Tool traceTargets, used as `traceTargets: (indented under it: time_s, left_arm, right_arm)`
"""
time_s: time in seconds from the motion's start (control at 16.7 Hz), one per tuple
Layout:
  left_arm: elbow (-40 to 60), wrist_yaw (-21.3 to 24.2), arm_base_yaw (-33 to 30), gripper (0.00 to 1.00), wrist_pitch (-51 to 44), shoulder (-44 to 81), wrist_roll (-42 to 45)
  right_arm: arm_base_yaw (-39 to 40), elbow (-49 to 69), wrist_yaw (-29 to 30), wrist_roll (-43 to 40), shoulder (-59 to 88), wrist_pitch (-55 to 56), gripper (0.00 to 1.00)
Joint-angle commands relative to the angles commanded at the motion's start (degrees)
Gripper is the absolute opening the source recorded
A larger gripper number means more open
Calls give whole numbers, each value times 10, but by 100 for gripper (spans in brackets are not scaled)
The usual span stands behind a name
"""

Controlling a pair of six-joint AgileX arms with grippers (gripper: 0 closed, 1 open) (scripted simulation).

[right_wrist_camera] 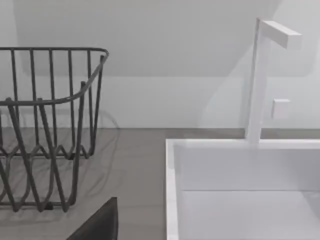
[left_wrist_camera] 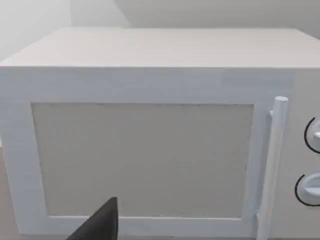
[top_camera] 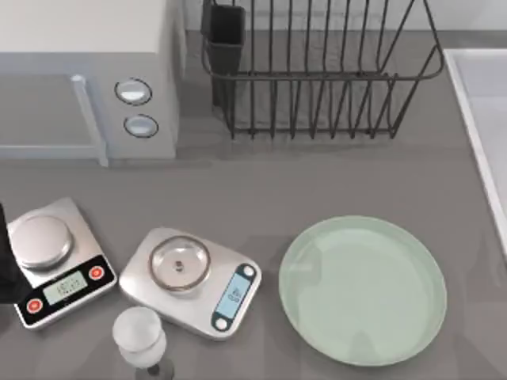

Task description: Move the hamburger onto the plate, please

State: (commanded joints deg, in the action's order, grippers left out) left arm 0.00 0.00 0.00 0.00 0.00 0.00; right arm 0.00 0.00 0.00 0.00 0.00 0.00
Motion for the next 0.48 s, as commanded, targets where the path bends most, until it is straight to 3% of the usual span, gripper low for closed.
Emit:
traceTargets:
  time_s: [0.24, 0.48]
  left_arm:
    - [0, 0, 0, 100, 0, 0, 0]
    - [0, 0, 0, 100, 0, 0, 0]
  right_arm:
    - [-1, 16, -1, -19, 20, -19, 100]
    - [-6, 89, -1, -115, 130, -112, 100]
